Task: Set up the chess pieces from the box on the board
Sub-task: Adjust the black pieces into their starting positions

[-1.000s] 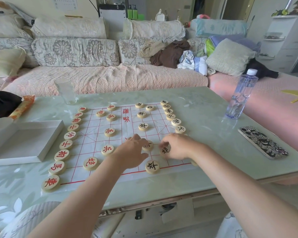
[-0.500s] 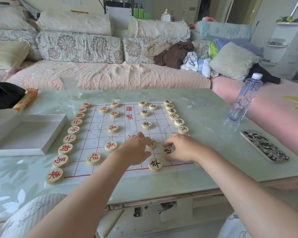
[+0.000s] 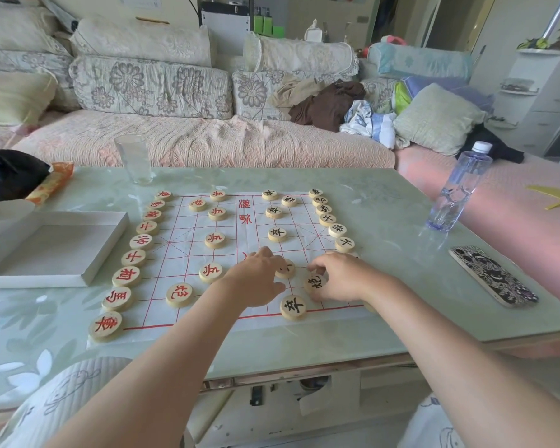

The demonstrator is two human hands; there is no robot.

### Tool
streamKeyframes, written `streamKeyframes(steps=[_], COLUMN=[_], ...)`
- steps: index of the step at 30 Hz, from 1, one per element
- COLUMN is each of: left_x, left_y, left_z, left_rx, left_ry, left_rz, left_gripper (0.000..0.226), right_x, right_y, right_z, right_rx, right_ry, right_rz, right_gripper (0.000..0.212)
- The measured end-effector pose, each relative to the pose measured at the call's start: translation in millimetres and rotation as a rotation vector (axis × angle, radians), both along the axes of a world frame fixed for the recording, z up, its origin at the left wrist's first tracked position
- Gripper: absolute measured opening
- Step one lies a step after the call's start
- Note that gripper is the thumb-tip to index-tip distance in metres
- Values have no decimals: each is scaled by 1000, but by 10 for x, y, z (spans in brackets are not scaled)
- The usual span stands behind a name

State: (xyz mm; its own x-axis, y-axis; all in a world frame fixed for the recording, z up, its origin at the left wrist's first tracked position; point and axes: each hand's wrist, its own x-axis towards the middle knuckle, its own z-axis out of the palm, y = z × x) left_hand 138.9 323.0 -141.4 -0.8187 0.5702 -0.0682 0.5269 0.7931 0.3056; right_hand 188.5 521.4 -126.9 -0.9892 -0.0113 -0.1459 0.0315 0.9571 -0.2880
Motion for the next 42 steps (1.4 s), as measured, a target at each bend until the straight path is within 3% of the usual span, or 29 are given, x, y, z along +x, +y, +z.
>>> streamKeyframes(steps=[3,11,17,22,28,34,42], left_x=[-1,-93,-360,-721,-1123,-1259,-1268], left_y=[-24,-214,-148,64,312,315,280], left_z=[24,174,165,95,20,-123,-179], left_rx=[23,179,303,260,207,217,254], left_ry=[-11,29,4,5,1,1,-14], left_rz=[26,114,215,230,202,170,185], left_gripper=[45,36,32,41,54,53,50], right_x=[21,-179,-559,-1060,-1418,-1455,-1432], right_y=[-24,-243,-198,-99,-18,-128,-164], right_z=[26,293,90,-3,-114,-163,-122], right_rx=[-48,-323,-254,-94,-191,-228,-217], right_ry=[18,179,136,115,33,34,13], right_rz=[-45,-133,-130,-84,-91,-48,-22], right_gripper=[62,30,35,51,65,39,36])
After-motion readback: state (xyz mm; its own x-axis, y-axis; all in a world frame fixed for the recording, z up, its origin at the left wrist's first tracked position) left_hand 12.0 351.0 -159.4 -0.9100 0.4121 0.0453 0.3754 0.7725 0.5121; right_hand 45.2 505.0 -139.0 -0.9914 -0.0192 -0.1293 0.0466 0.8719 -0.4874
